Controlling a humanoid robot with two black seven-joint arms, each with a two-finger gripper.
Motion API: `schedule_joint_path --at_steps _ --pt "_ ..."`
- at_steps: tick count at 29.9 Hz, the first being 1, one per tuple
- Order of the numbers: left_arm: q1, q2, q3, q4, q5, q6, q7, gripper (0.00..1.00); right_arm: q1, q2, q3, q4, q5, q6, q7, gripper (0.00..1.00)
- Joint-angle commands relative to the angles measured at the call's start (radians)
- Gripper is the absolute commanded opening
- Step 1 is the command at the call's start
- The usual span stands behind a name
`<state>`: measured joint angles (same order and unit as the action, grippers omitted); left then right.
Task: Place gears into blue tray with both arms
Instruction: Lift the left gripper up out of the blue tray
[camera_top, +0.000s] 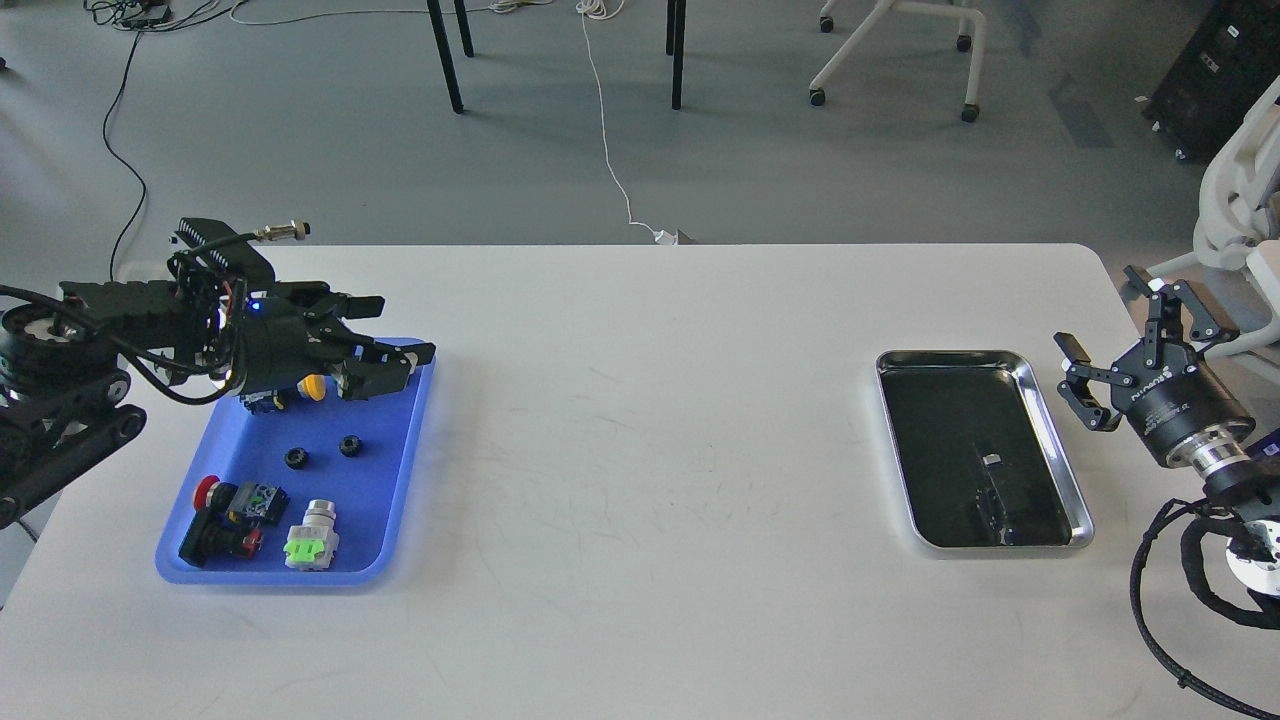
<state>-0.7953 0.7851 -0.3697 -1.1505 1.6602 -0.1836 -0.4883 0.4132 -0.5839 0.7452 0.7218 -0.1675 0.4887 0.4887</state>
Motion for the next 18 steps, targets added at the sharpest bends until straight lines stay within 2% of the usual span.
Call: schedule_joint_path --at_steps 1,5,10,16,18 --pt "0.057 -0.036 -0.009 -0.014 -0.415 0.004 0.0 0.98 0.021 0.006 -0.007 0.005 -0.007 0.0 0.0 0.99" --pt "0.2 -0.108 -0.144 -0.014 -0.718 0.003 0.0 0.98 0.027 0.013 -0.006 0.039 -0.01 0.0 0.0 0.99" --pt "0.388 -0.217 -0.395 -0.006 -0.757 0.003 0.0 0.98 0.032 0.012 -0.004 0.05 -0.01 0.0 0.0 0.99" --pt "0.493 -0.268 -0.529 0.005 -0.937 -0.023 0.0 0.98 0.074 0.013 -0.01 0.053 -0.007 0.0 0.0 0.99" --pt "0.513 -0.282 -0.578 0.018 -0.999 -0.065 0.0 0.98 0.082 0.016 -0.015 0.059 -0.007 0.0 0.0 0.99"
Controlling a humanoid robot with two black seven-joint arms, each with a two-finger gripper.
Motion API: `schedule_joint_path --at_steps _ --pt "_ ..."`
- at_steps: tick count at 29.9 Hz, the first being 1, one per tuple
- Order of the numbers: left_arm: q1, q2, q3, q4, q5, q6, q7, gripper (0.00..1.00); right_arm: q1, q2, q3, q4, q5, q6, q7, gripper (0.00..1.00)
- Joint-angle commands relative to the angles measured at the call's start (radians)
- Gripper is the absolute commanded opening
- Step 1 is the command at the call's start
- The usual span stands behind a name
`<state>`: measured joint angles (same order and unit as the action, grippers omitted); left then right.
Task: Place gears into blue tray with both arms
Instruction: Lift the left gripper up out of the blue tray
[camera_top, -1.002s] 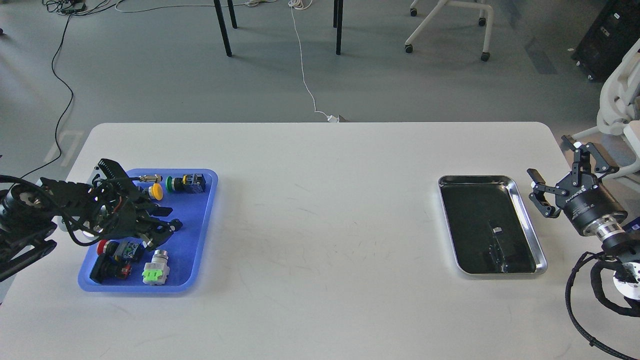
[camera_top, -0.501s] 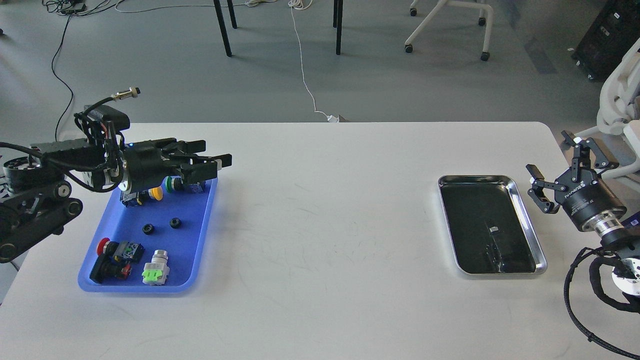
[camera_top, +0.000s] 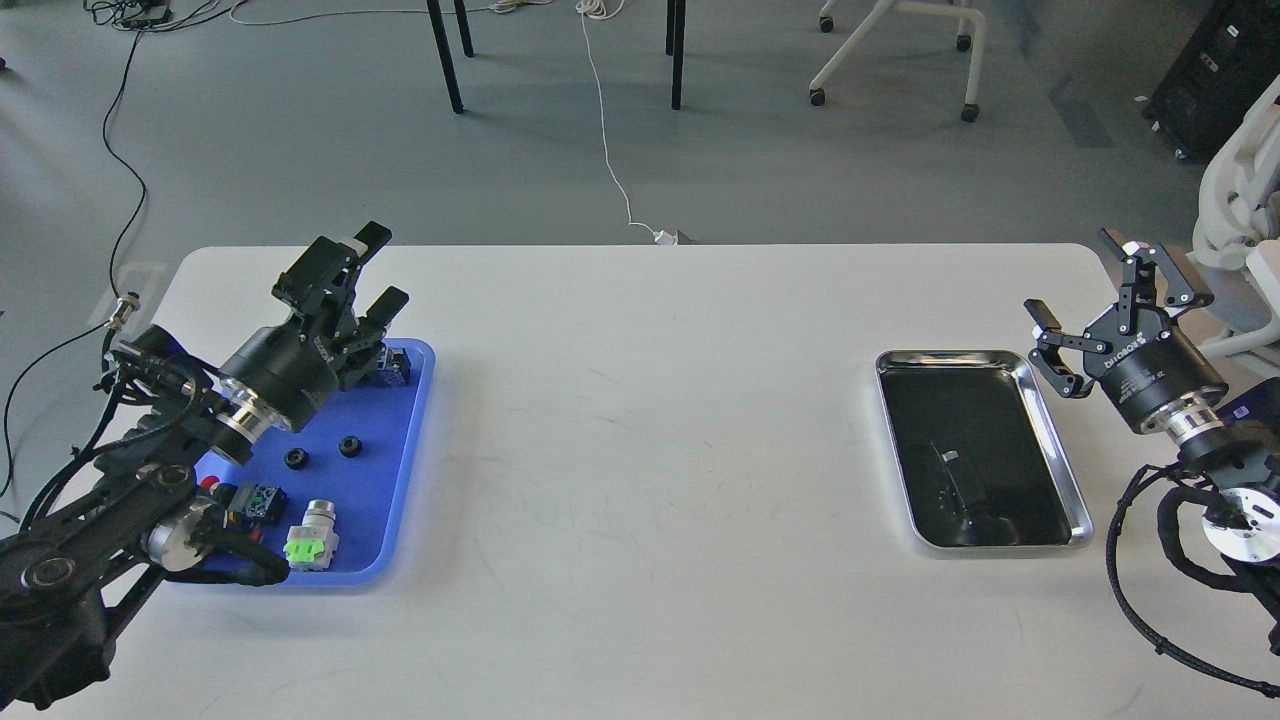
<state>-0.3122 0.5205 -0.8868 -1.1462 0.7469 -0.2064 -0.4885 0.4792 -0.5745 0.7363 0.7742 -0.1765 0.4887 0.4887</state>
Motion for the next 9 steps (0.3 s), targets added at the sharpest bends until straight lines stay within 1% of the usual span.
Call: schedule_joint_path --at_steps 1,3,5,6,9 --pt "0.041 -0.025 -0.09 0.023 -0.109 -0.083 0.0 0.98 0.018 0.015 -0.006 0.014 0.002 0.0 0.0 0.99" --pt "0.05 -0.045 -0.162 0.039 -0.145 -0.158 0.065 0.98 0.021 0.042 -0.008 0.026 0.002 0.0 0.0 0.99" --pt "0.062 -0.057 -0.207 0.049 -0.181 -0.191 0.112 0.98 0.022 0.067 -0.011 0.023 0.0 0.0 0.0 0.99" --pt "0.068 -0.057 -0.212 0.049 -0.193 -0.192 0.122 0.98 0.022 0.07 -0.02 0.022 0.0 0.0 0.0 0.99" --pt "0.071 -0.056 -0.213 0.049 -0.198 -0.194 0.122 0.98 0.024 0.064 -0.035 0.023 0.0 0.0 0.0 0.99"
